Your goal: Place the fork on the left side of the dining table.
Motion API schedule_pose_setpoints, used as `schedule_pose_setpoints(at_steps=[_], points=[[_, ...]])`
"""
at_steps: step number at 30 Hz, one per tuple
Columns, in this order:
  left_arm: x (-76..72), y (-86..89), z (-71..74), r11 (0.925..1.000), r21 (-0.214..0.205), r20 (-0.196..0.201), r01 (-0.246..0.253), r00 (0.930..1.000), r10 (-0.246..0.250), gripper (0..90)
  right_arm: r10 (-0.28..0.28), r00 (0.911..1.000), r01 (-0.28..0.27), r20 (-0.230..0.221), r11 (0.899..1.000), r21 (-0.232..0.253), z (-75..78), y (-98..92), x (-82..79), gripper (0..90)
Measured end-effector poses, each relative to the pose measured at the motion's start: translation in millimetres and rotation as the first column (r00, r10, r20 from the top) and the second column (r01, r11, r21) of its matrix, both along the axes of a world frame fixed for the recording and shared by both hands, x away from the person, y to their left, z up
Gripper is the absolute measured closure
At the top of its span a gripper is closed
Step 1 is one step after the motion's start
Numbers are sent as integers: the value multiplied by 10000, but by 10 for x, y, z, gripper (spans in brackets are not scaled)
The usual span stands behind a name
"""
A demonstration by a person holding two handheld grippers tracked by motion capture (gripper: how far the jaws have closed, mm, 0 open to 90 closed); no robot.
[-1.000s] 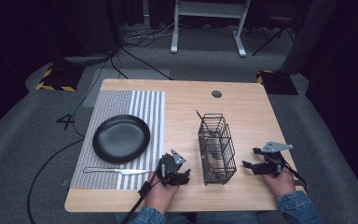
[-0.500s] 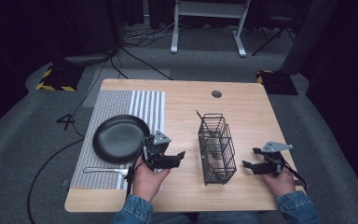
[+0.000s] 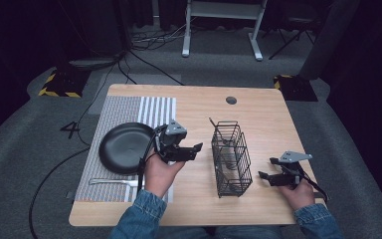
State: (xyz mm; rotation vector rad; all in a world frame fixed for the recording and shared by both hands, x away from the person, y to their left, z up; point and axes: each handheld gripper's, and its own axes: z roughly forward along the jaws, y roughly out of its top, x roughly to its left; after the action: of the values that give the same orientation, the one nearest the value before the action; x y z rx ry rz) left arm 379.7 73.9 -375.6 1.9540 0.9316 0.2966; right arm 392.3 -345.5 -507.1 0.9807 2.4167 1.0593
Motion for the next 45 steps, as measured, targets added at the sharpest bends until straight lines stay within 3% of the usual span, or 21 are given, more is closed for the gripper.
schedule_pose_setpoints(at_steps=[6, 13, 18, 23, 26, 28, 30, 31, 36, 42, 45], points=[[115, -58, 87, 9997, -218, 79, 130, 9999, -128, 329, -13, 10000, 13, 0, 10000, 1, 0, 1, 0, 194], [284, -159, 155, 10000, -65, 230, 57, 9997, -56, 331, -18, 10000, 18, -1, 10000, 0, 0, 1, 1, 194], [372, -192, 167, 10000, -5, 187, 54, 9998, -54, 335, -40, 10000, 40, -6, 10000, -5, 0, 2, 3, 194], [471, -258, 139, 9995, -288, 28, 144, 9999, -143, 335, -56, 10000, 56, -11, 10000, 2, 0, 4, 3, 195], [526, -338, 118, 9996, -116, 24, 247, 9997, -247, 348, -61, 10000, 61, -10, 10000, 2, 0, 4, 4, 195], [571, -405, 105, 9993, 66, 20, 380, 9993, -380, 368, -65, 10000, 65, -10, 10000, 1, 0, 4, 4, 195], [616, -438, 96, 9989, 10, -181, 465, 9988, -464, 420, -67, 10000, 67, -11, 10000, 3, 0, 4, 4, 195], [662, -457, 85, 9988, -228, -385, 437, 9983, -446, 438, -66, 10000, 66, -10, 10000, 2, 0, 4, 4, 195], [708, -495, 72, 9992, -264, -427, 300, 9986, -311, 526, -65, 10000, 65, -11, 10000, 3, 0, 4, 4, 195], [709, -547, 70, 9985, 314, -212, 451, 9988, -444, 678, -64, 10000, 64, -11, 10000, 3, 0, 4, 4, 195], [712, -546, 69, 9987, 179, -315, 480, 9984, -474, 718, -64, 10000, 64, -12, 10000, 4, 0, 4, 4, 195]])
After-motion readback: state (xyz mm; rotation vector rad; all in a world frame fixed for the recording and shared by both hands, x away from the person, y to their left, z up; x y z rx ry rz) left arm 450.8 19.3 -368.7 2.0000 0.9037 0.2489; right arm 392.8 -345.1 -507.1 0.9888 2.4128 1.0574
